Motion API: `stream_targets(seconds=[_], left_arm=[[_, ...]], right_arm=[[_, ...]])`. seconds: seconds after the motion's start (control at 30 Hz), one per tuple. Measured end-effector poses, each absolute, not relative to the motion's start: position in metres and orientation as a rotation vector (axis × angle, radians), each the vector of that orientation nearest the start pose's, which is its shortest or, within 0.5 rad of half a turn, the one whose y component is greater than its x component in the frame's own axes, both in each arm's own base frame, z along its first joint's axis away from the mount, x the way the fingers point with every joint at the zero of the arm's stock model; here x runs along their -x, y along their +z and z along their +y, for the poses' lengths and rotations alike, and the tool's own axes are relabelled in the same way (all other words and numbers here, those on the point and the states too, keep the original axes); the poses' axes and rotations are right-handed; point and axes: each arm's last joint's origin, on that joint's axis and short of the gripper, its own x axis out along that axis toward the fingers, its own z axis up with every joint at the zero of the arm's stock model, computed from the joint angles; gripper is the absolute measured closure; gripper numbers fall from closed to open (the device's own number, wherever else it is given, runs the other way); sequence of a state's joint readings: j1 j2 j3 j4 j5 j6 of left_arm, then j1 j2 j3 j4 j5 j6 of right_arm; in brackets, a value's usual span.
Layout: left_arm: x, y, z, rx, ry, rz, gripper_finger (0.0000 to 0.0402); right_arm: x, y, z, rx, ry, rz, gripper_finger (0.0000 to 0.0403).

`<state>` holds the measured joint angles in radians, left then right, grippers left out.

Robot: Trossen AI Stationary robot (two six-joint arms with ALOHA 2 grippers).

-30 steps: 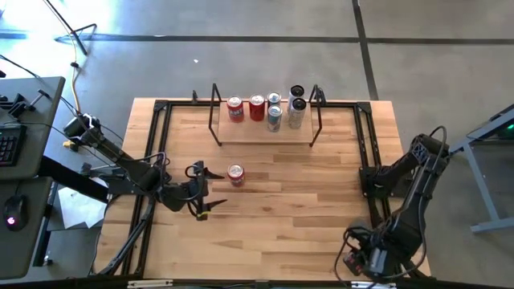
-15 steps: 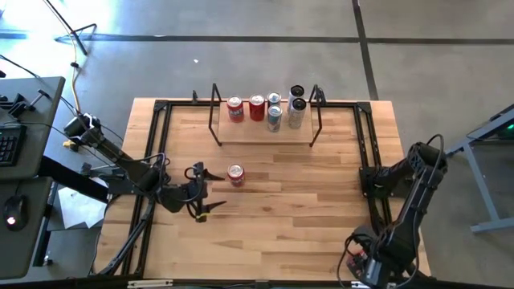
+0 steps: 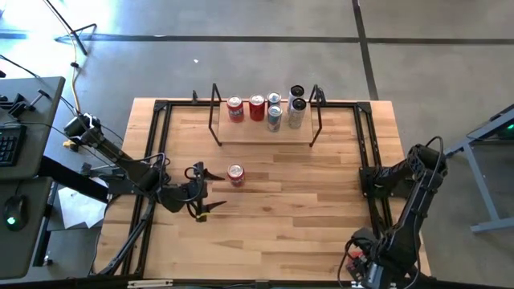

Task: Place canned beverage on shelf
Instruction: Put the red black soda can on the shelf and align with the other red black soda can

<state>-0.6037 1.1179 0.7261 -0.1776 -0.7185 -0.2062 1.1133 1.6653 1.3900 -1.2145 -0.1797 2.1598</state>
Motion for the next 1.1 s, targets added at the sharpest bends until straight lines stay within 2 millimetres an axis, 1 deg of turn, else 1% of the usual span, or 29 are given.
stream_targets(seconds=[0.23, 0.4, 0.63, 0.87, 0.93, 1.1], left_arm=[[-0.200, 0.255, -0.114, -0.148, 0.157, 0.434, 0.0064], [-0.200, 0.255, -0.114, -0.148, 0.157, 0.434, 0.0064], [-0.200, 0.254, -0.114, -0.158, 0.155, 0.436, 0.0064], [-0.199, 0.254, -0.114, -0.158, 0.155, 0.437, 0.0064], [-0.199, 0.254, -0.114, -0.158, 0.155, 0.437, 0.0064], [-0.199, 0.254, -0.114, -0.159, 0.155, 0.438, 0.0064]], right_arm=[[-0.127, 0.262, 0.272, -0.850, -0.782, 1.634, 0.0118], [-0.126, 0.267, 0.269, -0.870, -0.774, 1.637, 0.0118], [-0.123, 0.270, 0.271, -0.887, -0.745, 1.644, 0.0118], [-0.123, 0.271, 0.276, -0.924, -0.699, 1.539, 0.0118], [-0.123, 0.270, 0.276, -0.934, -0.705, 1.532, 0.0118], [-0.121, 0.259, 0.274, -0.928, -0.734, 1.549, 0.0118]])
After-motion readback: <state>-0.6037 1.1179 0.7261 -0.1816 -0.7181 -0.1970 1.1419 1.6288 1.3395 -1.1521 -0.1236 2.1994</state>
